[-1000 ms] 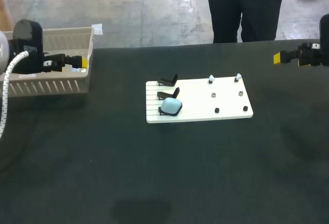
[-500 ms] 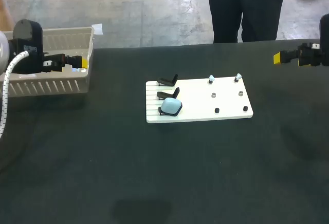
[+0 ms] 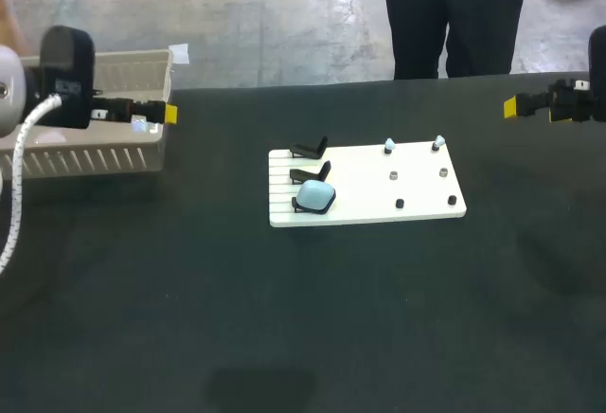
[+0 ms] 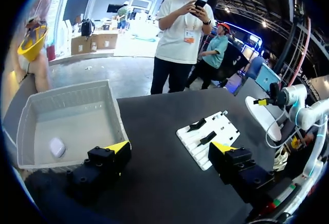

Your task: Pick up each earbud case from the left stands, insert the matching earbuds, close the lid, and place the case in the box.

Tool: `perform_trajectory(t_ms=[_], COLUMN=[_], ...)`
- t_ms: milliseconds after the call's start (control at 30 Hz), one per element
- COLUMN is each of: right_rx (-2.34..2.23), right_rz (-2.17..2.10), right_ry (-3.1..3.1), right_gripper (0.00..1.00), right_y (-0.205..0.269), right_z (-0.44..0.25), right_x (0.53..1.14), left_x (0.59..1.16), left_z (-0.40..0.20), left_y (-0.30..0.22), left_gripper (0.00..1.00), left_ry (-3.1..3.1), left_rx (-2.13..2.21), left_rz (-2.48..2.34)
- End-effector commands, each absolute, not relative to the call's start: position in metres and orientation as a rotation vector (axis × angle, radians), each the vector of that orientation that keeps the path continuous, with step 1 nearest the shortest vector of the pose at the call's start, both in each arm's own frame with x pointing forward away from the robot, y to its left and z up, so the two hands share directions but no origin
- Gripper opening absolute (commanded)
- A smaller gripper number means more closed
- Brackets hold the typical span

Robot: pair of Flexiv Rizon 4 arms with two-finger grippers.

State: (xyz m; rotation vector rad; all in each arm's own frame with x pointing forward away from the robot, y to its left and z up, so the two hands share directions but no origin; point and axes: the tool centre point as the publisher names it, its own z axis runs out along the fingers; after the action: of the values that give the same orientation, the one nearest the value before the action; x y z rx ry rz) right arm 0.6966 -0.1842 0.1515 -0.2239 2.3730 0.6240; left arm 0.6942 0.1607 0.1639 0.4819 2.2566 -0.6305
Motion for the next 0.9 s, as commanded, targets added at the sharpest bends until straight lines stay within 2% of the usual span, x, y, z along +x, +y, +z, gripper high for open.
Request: perform_trajectory(t_ms=[33,333,900], right_rx=[-0.226,-0.226,-0.226], right_rz=[0.626,0.626,0.626], right_ry=[2.372,2.372,2.372], right_gripper=[1.0,1.0,1.0], right_y=[-0.184,-0.184,-0.184], right_z=[0.151,0.151,0.151], right_x=[0.697,0.697,0.697], left_x=[0.681,0.68,0.68], left_z=[0.159,0.157,0.158], left_y=[0.164,0.146,0.143], left_gripper=[1.0,1.0,1.0], left_ry=[1.685,1.537,1.559], left_rx=[1.021,1.285,1.294], left_rz=[-0.916,-0.933,-0.88])
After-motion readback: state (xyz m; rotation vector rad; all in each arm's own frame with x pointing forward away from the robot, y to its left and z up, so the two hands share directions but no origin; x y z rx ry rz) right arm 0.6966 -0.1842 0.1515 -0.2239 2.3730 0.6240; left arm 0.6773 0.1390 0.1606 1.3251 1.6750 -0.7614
